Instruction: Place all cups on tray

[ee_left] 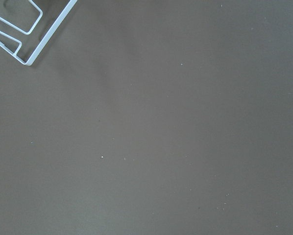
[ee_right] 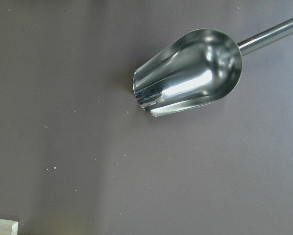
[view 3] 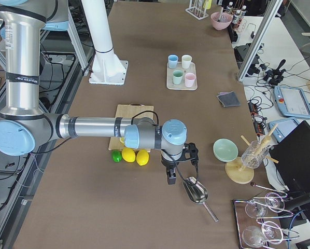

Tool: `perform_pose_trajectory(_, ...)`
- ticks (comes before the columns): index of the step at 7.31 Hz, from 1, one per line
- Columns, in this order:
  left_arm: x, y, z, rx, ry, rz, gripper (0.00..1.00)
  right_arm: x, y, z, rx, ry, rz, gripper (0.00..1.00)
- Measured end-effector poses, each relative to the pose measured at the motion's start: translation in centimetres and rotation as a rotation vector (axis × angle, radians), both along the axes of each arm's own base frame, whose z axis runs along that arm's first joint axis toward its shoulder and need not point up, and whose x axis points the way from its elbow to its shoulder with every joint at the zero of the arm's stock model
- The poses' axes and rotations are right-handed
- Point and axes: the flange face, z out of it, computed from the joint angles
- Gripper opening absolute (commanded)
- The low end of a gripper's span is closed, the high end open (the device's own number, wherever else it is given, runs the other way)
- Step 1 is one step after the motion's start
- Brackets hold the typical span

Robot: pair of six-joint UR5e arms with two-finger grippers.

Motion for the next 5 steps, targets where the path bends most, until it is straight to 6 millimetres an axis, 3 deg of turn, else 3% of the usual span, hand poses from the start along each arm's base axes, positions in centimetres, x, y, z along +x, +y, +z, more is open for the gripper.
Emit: perform_pose_trajectory(5, -0.1, 0.0, 0.0, 0.000, 0.004, -0.002, 0.98, 0.0, 2.1, 1.5, -0.030, -0.002, 0.000, 1.00)
